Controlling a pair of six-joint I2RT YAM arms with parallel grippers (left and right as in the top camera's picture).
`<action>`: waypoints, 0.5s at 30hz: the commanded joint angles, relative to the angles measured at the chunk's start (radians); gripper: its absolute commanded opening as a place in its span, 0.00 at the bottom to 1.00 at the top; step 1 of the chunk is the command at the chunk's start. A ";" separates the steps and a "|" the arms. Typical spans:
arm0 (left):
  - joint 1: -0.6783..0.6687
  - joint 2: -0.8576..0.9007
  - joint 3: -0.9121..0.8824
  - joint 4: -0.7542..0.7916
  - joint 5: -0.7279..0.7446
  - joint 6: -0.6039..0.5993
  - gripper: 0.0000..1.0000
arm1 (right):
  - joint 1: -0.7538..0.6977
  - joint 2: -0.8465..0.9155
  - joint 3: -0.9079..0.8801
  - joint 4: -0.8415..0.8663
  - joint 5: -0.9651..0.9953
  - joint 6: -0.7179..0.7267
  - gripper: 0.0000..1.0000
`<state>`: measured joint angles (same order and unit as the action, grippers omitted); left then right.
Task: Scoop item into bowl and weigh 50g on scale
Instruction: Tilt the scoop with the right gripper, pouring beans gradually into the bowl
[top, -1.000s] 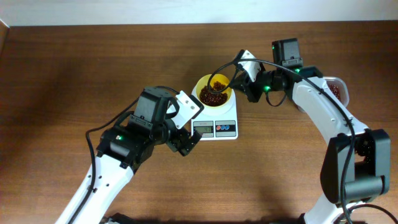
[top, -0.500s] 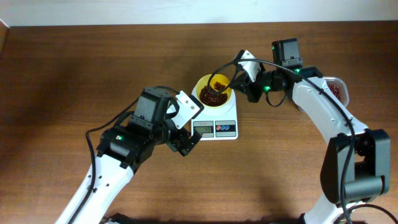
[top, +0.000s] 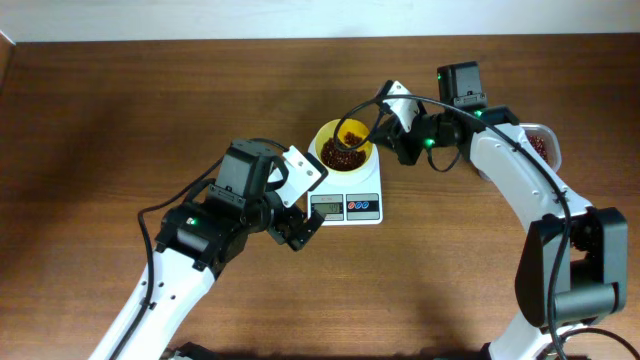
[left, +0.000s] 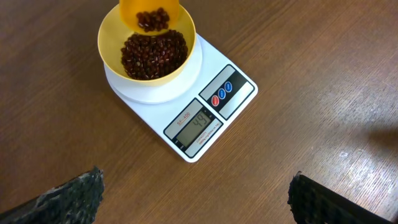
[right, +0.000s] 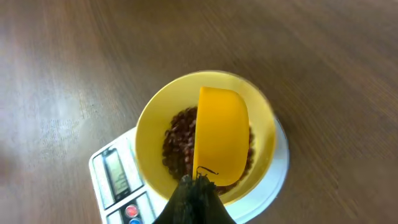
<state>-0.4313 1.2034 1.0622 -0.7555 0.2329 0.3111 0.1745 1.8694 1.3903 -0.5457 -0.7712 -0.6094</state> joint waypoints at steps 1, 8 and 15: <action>0.005 -0.007 0.000 0.000 0.014 -0.003 0.99 | 0.002 0.007 0.002 -0.002 -0.020 -0.016 0.04; 0.005 -0.007 0.000 0.000 0.014 -0.003 0.99 | 0.002 0.007 0.003 0.003 -0.033 -0.011 0.04; 0.005 -0.007 0.000 0.000 0.014 -0.003 0.99 | 0.002 0.007 0.003 0.003 -0.032 -0.011 0.04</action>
<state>-0.4313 1.2034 1.0622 -0.7559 0.2329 0.3111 0.1745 1.8694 1.3899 -0.5426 -0.7795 -0.6132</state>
